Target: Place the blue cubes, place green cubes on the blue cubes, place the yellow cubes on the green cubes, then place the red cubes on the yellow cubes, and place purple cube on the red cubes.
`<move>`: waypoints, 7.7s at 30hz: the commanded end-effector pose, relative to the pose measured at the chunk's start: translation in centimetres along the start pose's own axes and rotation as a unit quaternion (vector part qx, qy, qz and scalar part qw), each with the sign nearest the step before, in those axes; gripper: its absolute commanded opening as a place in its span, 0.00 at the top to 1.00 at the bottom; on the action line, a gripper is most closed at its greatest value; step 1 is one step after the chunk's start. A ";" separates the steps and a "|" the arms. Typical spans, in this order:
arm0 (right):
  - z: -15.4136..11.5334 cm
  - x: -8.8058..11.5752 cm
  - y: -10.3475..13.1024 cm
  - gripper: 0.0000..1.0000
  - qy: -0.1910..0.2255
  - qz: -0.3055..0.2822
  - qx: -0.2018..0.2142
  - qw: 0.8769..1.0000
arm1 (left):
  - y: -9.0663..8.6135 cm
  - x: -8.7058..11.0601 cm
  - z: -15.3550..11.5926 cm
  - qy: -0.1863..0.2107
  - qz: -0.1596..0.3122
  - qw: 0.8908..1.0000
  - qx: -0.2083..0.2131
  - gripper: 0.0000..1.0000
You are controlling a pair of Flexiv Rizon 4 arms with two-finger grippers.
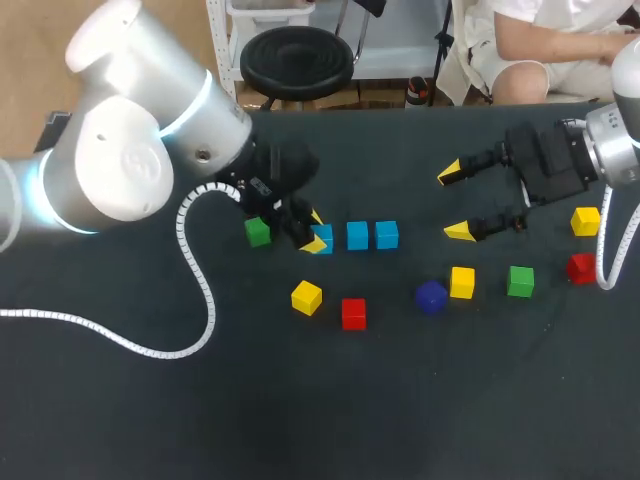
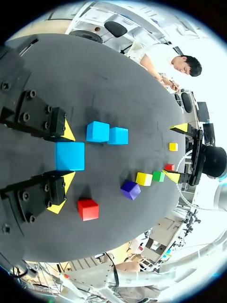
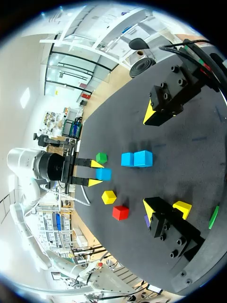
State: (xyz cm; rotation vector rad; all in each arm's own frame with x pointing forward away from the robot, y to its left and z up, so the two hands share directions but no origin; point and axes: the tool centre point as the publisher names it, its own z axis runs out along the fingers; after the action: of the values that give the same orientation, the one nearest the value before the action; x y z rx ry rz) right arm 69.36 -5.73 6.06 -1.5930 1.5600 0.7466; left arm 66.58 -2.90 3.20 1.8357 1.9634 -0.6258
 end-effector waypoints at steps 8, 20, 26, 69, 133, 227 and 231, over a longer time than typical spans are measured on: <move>0.0 0.0 0.1 0.00 0.000 0.000 0.001 1.000 | 0.5 0.4 1.5 -0.016 -0.012 0.999 0.032 1.00; 0.0 0.0 0.1 0.00 0.000 0.000 0.001 1.000 | 0.8 0.4 1.9 -0.006 -0.015 1.000 0.026 1.00; 0.0 0.0 0.1 0.00 0.000 0.000 0.001 1.000 | 1.8 1.0 2.6 -0.018 -0.007 1.000 0.016 1.00; 0.0 0.0 0.1 0.00 0.000 0.000 0.001 1.000 | 4.2 1.2 3.8 -0.002 -0.015 1.000 0.013 1.00; 0.0 0.0 0.1 0.00 0.000 0.000 0.001 1.000 | 4.1 1.0 3.6 0.005 -0.023 1.000 0.001 1.00; 0.0 0.0 0.1 0.00 0.000 0.000 0.001 1.000 | 3.7 1.1 4.0 -0.006 -0.035 0.999 0.015 1.00; 0.0 0.0 0.1 0.00 0.000 0.000 0.001 1.000 | 3.7 1.1 4.1 -0.007 -0.036 0.999 0.015 1.00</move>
State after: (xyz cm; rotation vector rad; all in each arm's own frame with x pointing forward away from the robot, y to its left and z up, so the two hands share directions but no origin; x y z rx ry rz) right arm 69.36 -5.73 6.06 -1.5930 1.5600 0.7466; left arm 69.92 -4.03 -0.89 1.7791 2.0268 -0.6901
